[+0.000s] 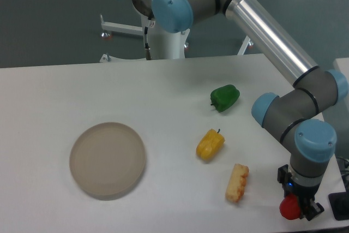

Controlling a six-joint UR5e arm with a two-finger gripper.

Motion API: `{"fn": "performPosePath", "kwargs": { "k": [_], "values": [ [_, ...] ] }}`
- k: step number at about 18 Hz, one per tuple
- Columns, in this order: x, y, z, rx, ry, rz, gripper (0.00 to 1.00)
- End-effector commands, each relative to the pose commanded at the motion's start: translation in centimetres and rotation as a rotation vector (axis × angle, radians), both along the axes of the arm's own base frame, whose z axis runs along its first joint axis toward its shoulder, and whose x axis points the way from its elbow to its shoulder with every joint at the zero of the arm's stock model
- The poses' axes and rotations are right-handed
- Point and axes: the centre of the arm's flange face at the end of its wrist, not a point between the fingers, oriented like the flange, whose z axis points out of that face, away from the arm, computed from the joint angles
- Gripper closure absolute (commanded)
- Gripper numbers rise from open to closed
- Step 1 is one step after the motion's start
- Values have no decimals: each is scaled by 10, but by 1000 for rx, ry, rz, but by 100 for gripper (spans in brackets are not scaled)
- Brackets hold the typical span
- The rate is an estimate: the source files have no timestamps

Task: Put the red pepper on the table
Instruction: 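Carry the held red pepper with the gripper past the yellow pepper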

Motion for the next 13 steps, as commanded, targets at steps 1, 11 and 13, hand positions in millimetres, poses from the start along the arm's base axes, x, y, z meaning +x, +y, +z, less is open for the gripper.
{"fn": "performPosePath", "kwargs": {
  "k": [1,11,13],
  "values": [
    [0,0,-1,-1,-1,1,55],
    [27,-3,17,-15,-24,2,56],
    [32,-8,25,-19,-29,7,56]
  ]
}}
